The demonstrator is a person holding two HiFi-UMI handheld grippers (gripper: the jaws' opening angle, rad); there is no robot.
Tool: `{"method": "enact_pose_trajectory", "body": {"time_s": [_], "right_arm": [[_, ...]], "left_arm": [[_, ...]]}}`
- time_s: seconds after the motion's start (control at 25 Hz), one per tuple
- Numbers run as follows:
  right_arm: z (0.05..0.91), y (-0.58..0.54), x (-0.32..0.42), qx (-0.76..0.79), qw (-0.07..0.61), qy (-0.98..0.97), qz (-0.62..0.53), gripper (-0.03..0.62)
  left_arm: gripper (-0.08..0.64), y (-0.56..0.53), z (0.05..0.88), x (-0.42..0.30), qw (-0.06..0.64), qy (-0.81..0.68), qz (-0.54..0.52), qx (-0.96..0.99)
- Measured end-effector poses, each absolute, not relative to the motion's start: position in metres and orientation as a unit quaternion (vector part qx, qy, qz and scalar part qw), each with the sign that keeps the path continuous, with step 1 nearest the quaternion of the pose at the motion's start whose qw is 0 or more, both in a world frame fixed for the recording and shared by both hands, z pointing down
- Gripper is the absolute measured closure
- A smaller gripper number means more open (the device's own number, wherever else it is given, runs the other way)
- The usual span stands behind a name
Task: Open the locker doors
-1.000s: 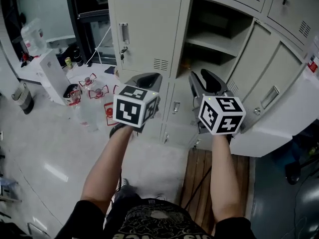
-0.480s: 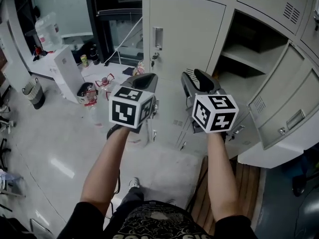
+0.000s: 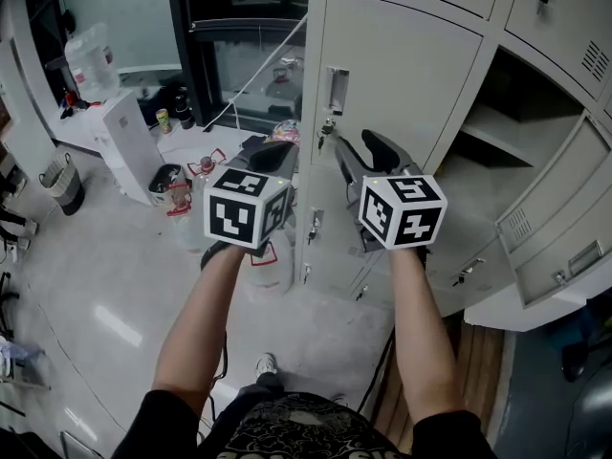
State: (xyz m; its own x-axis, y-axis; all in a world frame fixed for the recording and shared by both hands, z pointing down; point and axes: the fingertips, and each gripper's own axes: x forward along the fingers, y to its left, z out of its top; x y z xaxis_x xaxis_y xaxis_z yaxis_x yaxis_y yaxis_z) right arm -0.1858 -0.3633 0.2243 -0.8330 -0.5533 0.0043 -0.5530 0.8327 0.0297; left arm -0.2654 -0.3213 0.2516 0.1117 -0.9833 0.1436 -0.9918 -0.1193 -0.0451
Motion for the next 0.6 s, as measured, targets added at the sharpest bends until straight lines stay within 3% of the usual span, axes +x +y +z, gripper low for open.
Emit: {"method": "enact_pose_trajectory", "body": {"time_s": [0.6], "right_arm": [[0.233, -0.413, -0.262, 0.321, 0.023, -0.947, -0.008, 0.375]], "left_arm": [[0.557, -0.36, 0.268, -0.332, 0.042, -0.632, 0.07, 0.771]]}}
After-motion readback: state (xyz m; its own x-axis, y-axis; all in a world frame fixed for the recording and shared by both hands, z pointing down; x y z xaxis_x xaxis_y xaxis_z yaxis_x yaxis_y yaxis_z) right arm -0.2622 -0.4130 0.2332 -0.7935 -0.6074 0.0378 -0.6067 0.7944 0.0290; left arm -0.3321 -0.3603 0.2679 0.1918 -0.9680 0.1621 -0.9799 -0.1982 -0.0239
